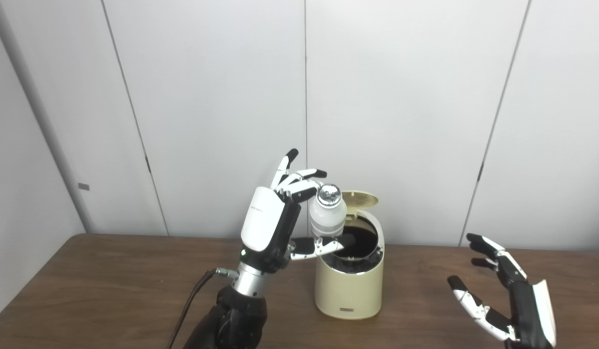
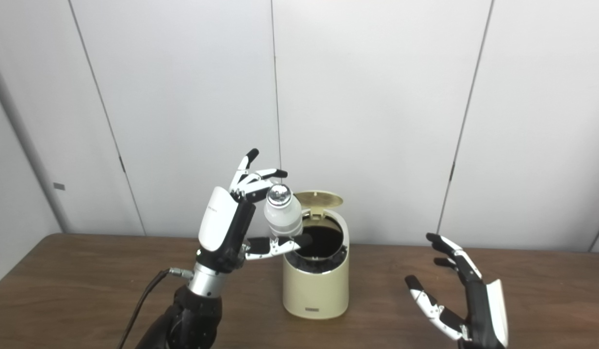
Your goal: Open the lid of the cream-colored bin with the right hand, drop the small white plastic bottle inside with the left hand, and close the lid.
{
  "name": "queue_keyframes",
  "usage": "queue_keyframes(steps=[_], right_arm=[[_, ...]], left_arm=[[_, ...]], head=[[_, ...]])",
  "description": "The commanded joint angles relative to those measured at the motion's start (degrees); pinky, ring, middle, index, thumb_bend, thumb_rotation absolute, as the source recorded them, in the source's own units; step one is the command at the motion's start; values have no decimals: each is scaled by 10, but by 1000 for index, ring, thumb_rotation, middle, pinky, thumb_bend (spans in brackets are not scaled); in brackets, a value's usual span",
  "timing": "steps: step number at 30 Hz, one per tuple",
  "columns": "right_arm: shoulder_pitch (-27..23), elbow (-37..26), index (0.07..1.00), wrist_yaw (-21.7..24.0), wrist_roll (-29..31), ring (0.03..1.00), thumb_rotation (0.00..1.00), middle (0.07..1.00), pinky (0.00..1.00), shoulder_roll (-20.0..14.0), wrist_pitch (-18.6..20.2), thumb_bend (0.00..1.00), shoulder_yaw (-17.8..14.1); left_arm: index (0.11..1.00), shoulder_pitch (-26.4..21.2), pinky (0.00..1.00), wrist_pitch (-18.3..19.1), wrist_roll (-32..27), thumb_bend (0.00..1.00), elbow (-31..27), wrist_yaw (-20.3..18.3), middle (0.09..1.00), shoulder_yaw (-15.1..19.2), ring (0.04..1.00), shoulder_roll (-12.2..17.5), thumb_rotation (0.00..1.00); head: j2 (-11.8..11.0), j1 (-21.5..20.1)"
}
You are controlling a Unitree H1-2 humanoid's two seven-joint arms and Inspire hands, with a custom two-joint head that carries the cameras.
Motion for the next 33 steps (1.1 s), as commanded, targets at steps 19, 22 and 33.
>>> queue_keyframes(steps=[19, 22, 33], right_arm=[[-13, -17, 782, 4, 17, 816, 350, 823, 696, -6, -22, 236, 3], [-11, -19, 784, 6, 16, 817, 325, 824, 700, -7, -22, 237, 3], [0, -37, 780, 6, 1, 814, 360, 816, 699, -2, -16, 244, 6]], left_arm=[[486, -71, 1000, -12, 22, 526, 116, 197, 476, -116, 744, 21, 0], [489, -77, 1000, -12, 18, 525, 134, 207, 474, -130, 740, 19, 0], [494, -128, 1000, -12, 4, 525, 209, 267, 471, -199, 737, 34, 0]], head=[[10, -6], [13, -10], [17, -25]])
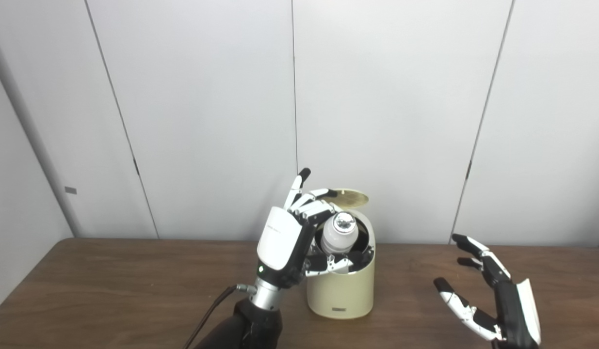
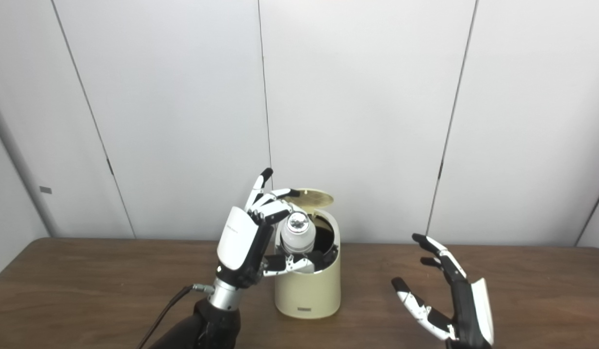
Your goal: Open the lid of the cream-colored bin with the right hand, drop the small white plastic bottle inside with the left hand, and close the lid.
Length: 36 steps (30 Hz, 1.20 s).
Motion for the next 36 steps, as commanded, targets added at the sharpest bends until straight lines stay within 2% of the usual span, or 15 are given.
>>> queue_keyframes(steps=[1, 8, 17, 24, 27, 31, 32, 33, 34, 35, 36], right_arm=[[-13, -23, 782, 2, 4, 815, 367, 821, 696, -1, -15, 241, 3], [-13, -22, 781, -2, 4, 811, 432, 822, 693, 3, -14, 261, 3], [-12, -31, 779, -6, -11, 807, 465, 818, 687, 7, -5, 266, 2], [-11, -34, 779, -2, -3, 811, 417, 817, 690, 8, -7, 261, 2], [-10, -35, 780, -2, -6, 810, 417, 818, 688, 7, -6, 260, 2], [-9, -38, 781, 0, -5, 809, 430, 818, 688, 7, -2, 261, 1], [-9, -38, 780, -1, -6, 808, 428, 817, 687, 7, -2, 261, 1], [-9, -37, 779, -2, -8, 807, 429, 817, 685, 7, -3, 262, 1], [-10, -37, 778, -2, -9, 806, 429, 815, 684, 6, -4, 261, 2], [-10, -37, 777, -2, -9, 806, 428, 815, 685, 6, -4, 261, 2], [-10, -36, 776, 0, -5, 805, 427, 814, 683, 6, -5, 259, 2]], left_arm=[[497, -44, 1000, -9, -9, 525, 8, 26, 468, -7, 737, 10, 0], [502, -64, 1000, -9, -46, 525, 36, 31, 464, -34, 729, 6, 0], [499, -84, 1000, -9, -59, 525, 66, 49, 467, -58, 719, 5, 0], [507, -79, 1000, -9, -114, 524, 64, 22, 459, -60, 702, 7, 0], [511, -72, 1000, -9, -146, 524, 59, -6, 460, -54, 709, 6, 0], [500, -62, 1000, -9, -161, 523, 49, -39, 485, -45, 746, 8, 0], [496, -60, 1000, -9, -164, 521, 47, -45, 528, -44, 758, 9, 46], [533, -59, 1000, -9, -168, 756, 45, -51, 546, -44, 764, 10, 169], [553, -57, 1000, -9, -172, 876, 44, -55, 556, -44, 773, 11, 280], [565, -56, 1000, -9, -174, 950, 43, -56, 562, -45, 781, 12, 383], [568, -56, 1000, -9, -175, 976, 42, -57, 563, -45, 783, 13, 435]], head=[[0, -3], [-4, -10], [-6, -15], [-1, -15], [0, -15], [2, -14], [2, -14], [2, -14], [2, -14], [2, -14], [2, -13]])
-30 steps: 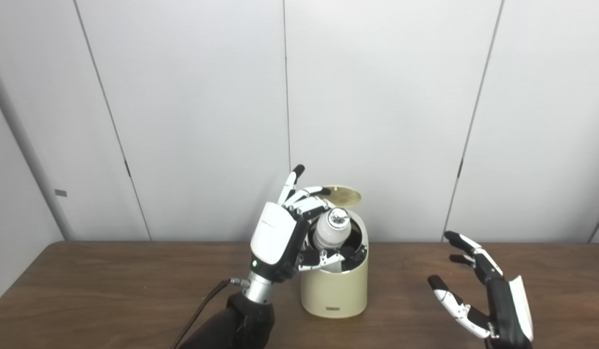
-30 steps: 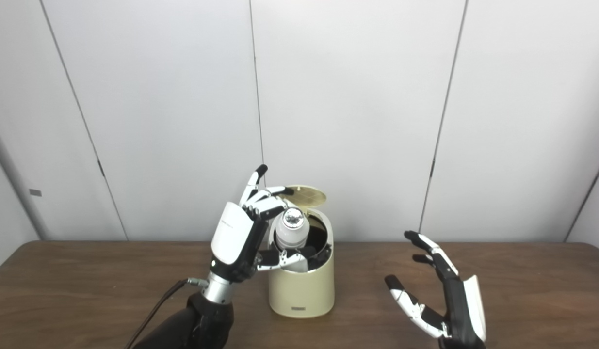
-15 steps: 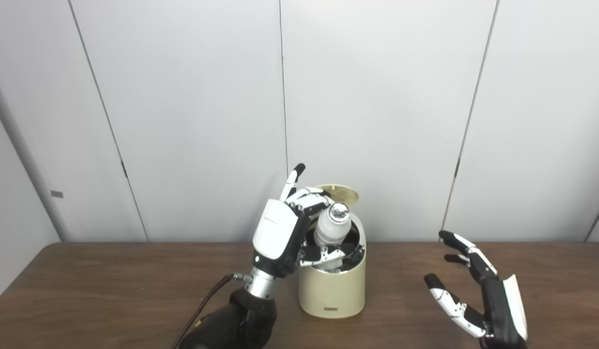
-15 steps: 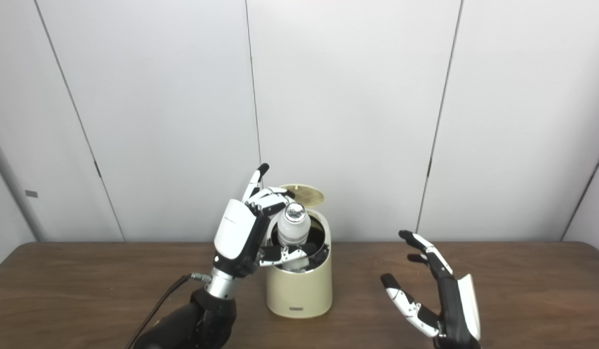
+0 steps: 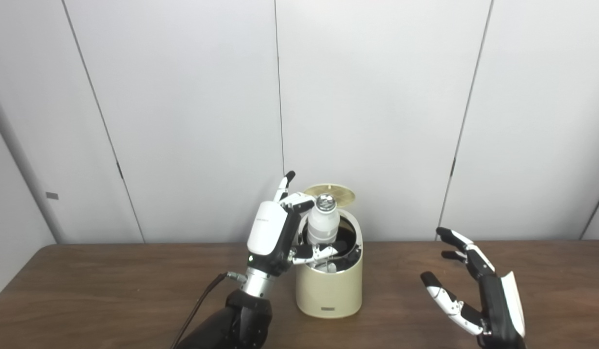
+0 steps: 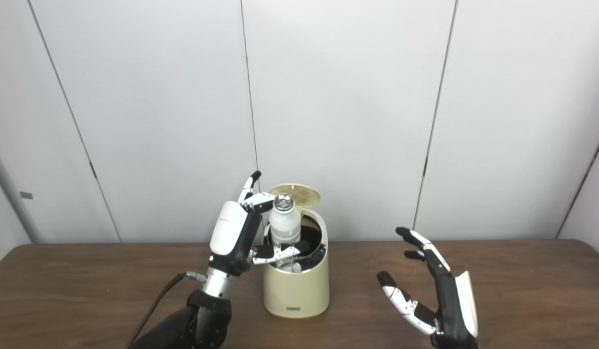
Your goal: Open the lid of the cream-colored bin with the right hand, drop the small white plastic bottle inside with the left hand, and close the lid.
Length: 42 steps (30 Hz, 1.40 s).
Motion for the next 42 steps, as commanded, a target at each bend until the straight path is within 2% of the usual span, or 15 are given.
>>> queue_keyframes(steps=[1, 4, 24, 25, 27, 28, 30, 32, 37, 42], right_arm=[[-11, -15, 778, 0, 4, 806, 423, 816, 684, -2, -10, 259, -1], [-12, -14, 777, 0, 4, 802, 413, 814, 680, -3, -13, 257, 0], [-14, -5, 770, -5, 0, 796, 453, 811, 674, -3, -17, 275, -1], [-14, -5, 773, -4, 1, 800, 452, 814, 680, -2, -17, 272, -1], [-14, -4, 774, -5, 1, 801, 447, 815, 680, -2, -16, 270, -1], [-15, -3, 774, -6, 0, 801, 445, 815, 679, -2, -17, 269, -1], [-16, -2, 771, -6, 3, 798, 444, 811, 678, -1, -18, 270, -2], [-16, -2, 774, -7, 2, 801, 462, 812, 681, 1, -15, 270, -2], [-19, 3, 776, -11, -1, 800, 460, 813, 684, 1, -19, 266, -2], [-21, 3, 774, -13, 1, 795, 457, 808, 680, 3, -19, 272, -3]], left_arm=[[571, -22, 1000, -8, -9, 988, -18, 4, 562, 9, 785, 11, 476], [574, -22, 1000, -8, -6, 1000, -17, 6, 561, 8, 787, 12, 529], [561, -22, 1000, -8, -5, 1000, -22, 2, 555, 12, 775, 14, 456], [558, -22, 1000, -8, -6, 1000, -23, 3, 552, 11, 772, 15, 430], [537, -24, 1000, -8, 0, 945, -23, 21, 530, 9, 750, 15, 297], [524, -25, 1000, -8, 4, 739, -24, 29, 502, 9, 728, 15, 152], [520, -24, 1000, -8, 6, 566, -30, 35, 469, 12, 688, 13, 31], [522, -24, 1000, -8, 5, 528, -35, 38, 456, 12, 665, 14, 5], [520, -23, 1000, -8, 1, 521, -50, 41, 458, 13, 664, 18, 0], [513, -10, 1000, -8, -40, 522, -81, 25, 462, 22, 663, 21, 0]], head=[[0, -1], [0, 0], [-1, -1], [-1, -2], [-1, -2], [-2, -2], [-3, -2], [-4, -3], [-5, -4], [-5, -7]])
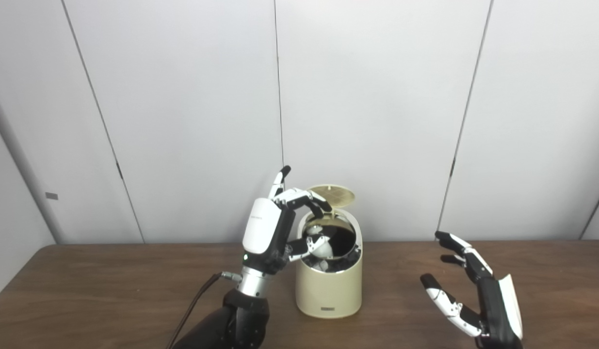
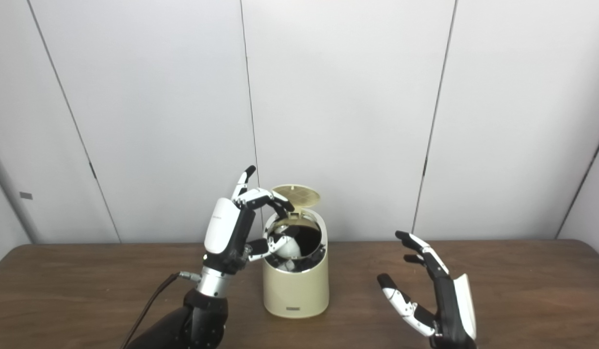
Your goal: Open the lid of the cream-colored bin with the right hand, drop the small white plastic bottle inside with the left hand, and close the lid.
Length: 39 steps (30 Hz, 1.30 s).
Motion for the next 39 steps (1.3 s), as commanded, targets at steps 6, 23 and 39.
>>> queue_keyframes(steps=[6, 23, 39], right_arm=[[-21, -14, 772, -11, 0, 787, 455, 805, 671, 0, -19, 269, -4], [-27, -13, 764, -5, 13, 794, 406, 802, 679, -5, -25, 265, -5], [-89, -126, 892, 152, -41, 950, 990, 916, 880, -85, 119, 689, 46]], left_arm=[[466, 39, 1000, -8, -110, 520, -121, -80, 512, 90, 686, -2, 0], [485, 169, 841, -4, -219, 520, -294, -303, 488, 313, 656, -52, 0], [833, 244, 765, 3, -315, 337, -303, -474, 862, 378, 839, -57, 782]], head=[[0, 0], [-7, 4], [-11, 3]])
